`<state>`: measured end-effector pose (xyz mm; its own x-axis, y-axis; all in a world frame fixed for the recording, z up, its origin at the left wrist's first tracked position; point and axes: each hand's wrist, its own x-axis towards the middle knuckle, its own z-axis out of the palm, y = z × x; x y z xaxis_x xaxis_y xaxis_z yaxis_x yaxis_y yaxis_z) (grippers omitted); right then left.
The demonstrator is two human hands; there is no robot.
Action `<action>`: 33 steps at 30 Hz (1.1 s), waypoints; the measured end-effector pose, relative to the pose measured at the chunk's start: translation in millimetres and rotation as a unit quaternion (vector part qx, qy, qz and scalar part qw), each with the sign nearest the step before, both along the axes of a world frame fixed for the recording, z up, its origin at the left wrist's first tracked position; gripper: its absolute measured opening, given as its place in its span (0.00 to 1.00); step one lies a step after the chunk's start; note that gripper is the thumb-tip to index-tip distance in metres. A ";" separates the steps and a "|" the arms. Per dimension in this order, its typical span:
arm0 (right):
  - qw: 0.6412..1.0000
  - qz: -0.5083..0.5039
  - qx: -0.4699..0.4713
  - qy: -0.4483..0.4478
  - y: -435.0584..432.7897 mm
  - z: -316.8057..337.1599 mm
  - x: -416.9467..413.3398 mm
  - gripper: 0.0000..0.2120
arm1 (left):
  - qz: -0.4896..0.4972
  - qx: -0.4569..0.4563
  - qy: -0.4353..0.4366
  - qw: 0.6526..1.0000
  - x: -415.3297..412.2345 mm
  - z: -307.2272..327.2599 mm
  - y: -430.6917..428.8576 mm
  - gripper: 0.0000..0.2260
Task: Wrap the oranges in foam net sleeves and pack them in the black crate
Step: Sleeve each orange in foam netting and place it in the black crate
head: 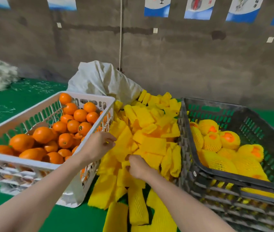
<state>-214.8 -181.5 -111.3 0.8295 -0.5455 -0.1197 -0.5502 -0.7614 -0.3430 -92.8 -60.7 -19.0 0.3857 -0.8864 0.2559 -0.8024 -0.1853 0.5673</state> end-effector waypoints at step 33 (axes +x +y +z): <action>0.913 -0.069 -0.154 -0.372 55.8 118.5 80.3 0.10 | 0.006 -0.152 0.065 0.986 80.5 10.0 21.3 0.12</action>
<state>-134.5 -125.7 7.3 0.5392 -0.5640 0.6254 -0.3495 -0.8255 -0.4431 -12.4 -39.4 -8.9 0.4434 -0.7708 0.4575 -0.7179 0.0002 0.6961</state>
